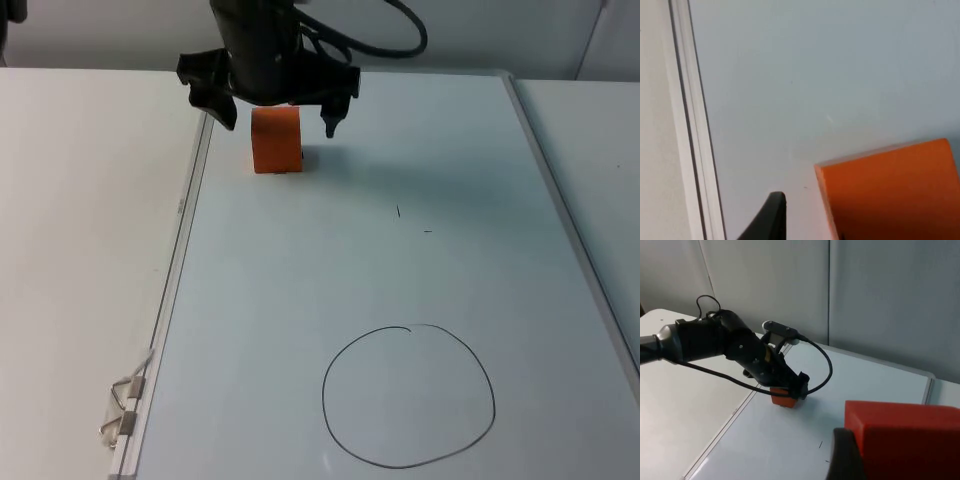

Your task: Pick up one cube with the left hand and another cube with the right hand. First place the cube in the right hand at the target position, then stack the cube in the left hand on top.

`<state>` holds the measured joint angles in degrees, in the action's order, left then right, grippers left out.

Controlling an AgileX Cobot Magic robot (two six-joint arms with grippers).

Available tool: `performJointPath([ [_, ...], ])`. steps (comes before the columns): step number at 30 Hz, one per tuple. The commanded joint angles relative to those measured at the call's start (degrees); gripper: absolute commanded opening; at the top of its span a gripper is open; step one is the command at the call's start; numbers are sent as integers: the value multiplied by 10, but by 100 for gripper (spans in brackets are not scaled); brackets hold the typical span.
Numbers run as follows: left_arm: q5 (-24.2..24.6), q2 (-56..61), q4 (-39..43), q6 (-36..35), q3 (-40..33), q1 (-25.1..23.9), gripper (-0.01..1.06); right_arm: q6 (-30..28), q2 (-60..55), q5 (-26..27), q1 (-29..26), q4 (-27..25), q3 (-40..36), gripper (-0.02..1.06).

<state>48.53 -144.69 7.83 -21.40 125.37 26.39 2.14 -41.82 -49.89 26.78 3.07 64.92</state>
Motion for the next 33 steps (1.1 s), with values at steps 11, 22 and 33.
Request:
performJointPath([
  [11,-24,-5,-4,-11,5,-3,104,-8,3,-3,-1,-2,-3,0],
  [22,-30,-6,-1,-18,5,-3,49,-9,3,0,-1,1,-3,0],
  [33,15,36,-7,-10,5,-3,23,-9,3,14,-1,14,-3,0],
])
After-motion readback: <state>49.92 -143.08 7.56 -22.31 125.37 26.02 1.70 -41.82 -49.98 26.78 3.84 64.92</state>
